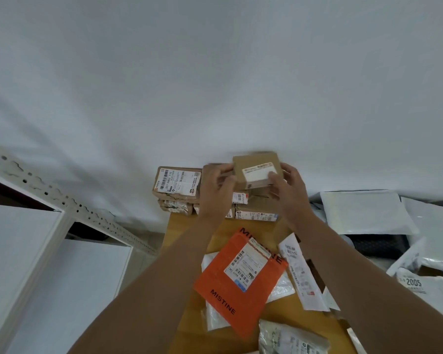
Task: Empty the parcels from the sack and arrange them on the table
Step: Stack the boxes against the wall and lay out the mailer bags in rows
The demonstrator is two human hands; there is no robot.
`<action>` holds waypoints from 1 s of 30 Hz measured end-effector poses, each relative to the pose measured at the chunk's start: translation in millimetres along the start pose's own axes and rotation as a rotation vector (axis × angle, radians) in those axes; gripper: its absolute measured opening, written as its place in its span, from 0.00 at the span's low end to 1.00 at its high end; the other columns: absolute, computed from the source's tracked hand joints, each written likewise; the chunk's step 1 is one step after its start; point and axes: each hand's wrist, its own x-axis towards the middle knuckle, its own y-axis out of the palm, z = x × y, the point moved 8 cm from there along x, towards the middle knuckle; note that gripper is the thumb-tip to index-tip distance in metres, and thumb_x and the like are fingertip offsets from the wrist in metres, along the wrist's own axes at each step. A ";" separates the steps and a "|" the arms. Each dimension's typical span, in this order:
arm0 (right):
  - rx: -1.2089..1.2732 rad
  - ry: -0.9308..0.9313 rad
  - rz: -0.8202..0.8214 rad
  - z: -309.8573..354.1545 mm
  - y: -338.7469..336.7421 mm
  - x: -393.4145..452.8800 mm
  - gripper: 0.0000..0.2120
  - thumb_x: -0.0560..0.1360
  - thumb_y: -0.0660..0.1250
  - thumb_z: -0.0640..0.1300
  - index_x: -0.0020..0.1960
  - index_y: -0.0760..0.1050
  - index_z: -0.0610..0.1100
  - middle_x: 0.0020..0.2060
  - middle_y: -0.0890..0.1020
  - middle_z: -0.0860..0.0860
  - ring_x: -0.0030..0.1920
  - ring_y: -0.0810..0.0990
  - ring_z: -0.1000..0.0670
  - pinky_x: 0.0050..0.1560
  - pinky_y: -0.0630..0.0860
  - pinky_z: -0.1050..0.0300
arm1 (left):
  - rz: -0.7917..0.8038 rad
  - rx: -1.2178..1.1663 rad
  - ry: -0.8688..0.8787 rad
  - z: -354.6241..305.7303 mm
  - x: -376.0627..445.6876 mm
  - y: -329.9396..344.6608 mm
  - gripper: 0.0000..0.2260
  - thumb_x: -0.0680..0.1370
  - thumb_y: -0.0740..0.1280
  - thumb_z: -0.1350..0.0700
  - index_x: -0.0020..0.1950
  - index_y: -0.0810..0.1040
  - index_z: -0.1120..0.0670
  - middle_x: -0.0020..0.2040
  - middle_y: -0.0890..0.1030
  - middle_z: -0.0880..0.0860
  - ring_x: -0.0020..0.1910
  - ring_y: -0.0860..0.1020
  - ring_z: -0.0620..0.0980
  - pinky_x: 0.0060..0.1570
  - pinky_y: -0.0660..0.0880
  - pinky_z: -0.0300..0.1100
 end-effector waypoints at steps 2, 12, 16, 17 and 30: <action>0.114 0.064 -0.033 -6.9 -20.4 0.4 0.16 0.79 0.66 0.42 0.66 0.71 0.47 0.56 0.82 0.46 0.55 0.83 0.47 0.53 0.81 0.54 | 0.091 0.017 0.015 -2.1 -5.6 22.9 0.13 0.80 0.62 0.60 0.64 0.77 0.54 0.56 0.80 0.46 0.52 0.78 0.37 0.46 0.75 0.29; -0.091 0.151 -0.111 -56.1 -75.9 -34.8 0.08 0.77 0.65 0.41 0.56 0.72 0.44 0.51 0.81 0.43 0.51 0.83 0.42 0.52 0.82 0.44 | 0.049 0.175 -0.129 57.3 -61.1 58.3 0.07 0.81 0.61 0.50 0.50 0.77 0.50 0.39 0.80 0.46 0.37 0.77 0.38 0.35 0.73 0.35; -0.125 0.235 0.031 -80.6 -27.1 -63.0 0.12 0.77 0.69 0.42 0.58 0.70 0.43 0.51 0.81 0.44 0.47 0.85 0.46 0.49 0.83 0.46 | -0.142 0.149 -0.310 108.4 -86.0 17.7 0.09 0.81 0.62 0.48 0.46 0.77 0.52 0.42 0.81 0.51 0.41 0.80 0.50 0.36 0.77 0.44; -0.142 0.262 0.074 -88.7 -11.6 -69.2 0.13 0.76 0.70 0.42 0.57 0.70 0.43 0.51 0.82 0.44 0.45 0.85 0.48 0.46 0.83 0.49 | -0.202 0.125 -0.370 121.6 -91.8 2.4 0.10 0.80 0.62 0.48 0.47 0.78 0.52 0.44 0.81 0.52 0.43 0.80 0.51 0.35 0.76 0.44; -0.765 0.391 0.553 -172.2 128.7 -87.3 0.16 0.79 0.61 0.50 0.66 0.68 0.49 0.58 0.79 0.51 0.53 0.78 0.50 0.51 0.75 0.55 | -0.275 0.219 -0.672 209.7 -90.1 -114.1 0.15 0.81 0.61 0.52 0.65 0.75 0.55 0.57 0.81 0.52 0.49 0.78 0.49 0.39 0.73 0.40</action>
